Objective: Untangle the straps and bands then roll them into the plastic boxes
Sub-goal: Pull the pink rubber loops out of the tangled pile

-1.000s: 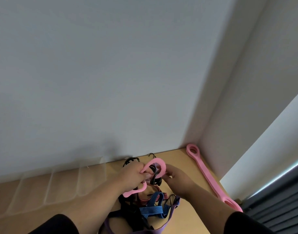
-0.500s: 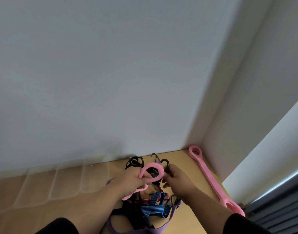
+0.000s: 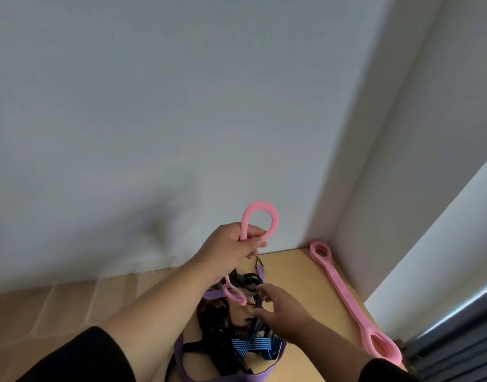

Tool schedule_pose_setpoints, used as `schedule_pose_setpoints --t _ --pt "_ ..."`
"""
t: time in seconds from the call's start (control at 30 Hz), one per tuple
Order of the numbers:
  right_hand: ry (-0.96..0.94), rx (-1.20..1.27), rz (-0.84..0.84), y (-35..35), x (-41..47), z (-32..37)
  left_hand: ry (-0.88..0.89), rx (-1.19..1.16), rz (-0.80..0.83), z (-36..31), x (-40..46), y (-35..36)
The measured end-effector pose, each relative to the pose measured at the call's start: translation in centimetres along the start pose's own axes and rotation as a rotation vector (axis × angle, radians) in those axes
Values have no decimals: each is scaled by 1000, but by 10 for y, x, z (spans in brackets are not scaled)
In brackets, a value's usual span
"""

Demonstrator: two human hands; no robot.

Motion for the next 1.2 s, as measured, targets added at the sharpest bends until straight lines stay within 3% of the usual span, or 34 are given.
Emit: schedule_pose_setpoints --t 0.17,0.33,0.47,0.77,0.93,1.2 --pt "-129 166 -27 -8 -9 35 106 -178 17 -58 0 6" --pt "-133 432 212 11 -24 46 152 -339 24 -90 6 16" --pt "-105 494 289 16 -36 33 126 -443 18 -95 14 26" --pt "256 618 -23 -21 -66 -92 83 -252 16 -80 65 68" --pt "337 661 -247 -53 -100 -160 -16 -233 -1 -52 114 107" --pt "478 659 -385 -102 -141 -246 -148 -164 -27 0 170 187"
Point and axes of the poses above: each hand's wrist, its own x-axis towards the middle knuckle, its own y-axis out of the palm, z = x × y, the point moved 10 cm from there along x, towards the middle knuckle, and after that the axes turned 6 degrees about x, right-handed, at the moved point
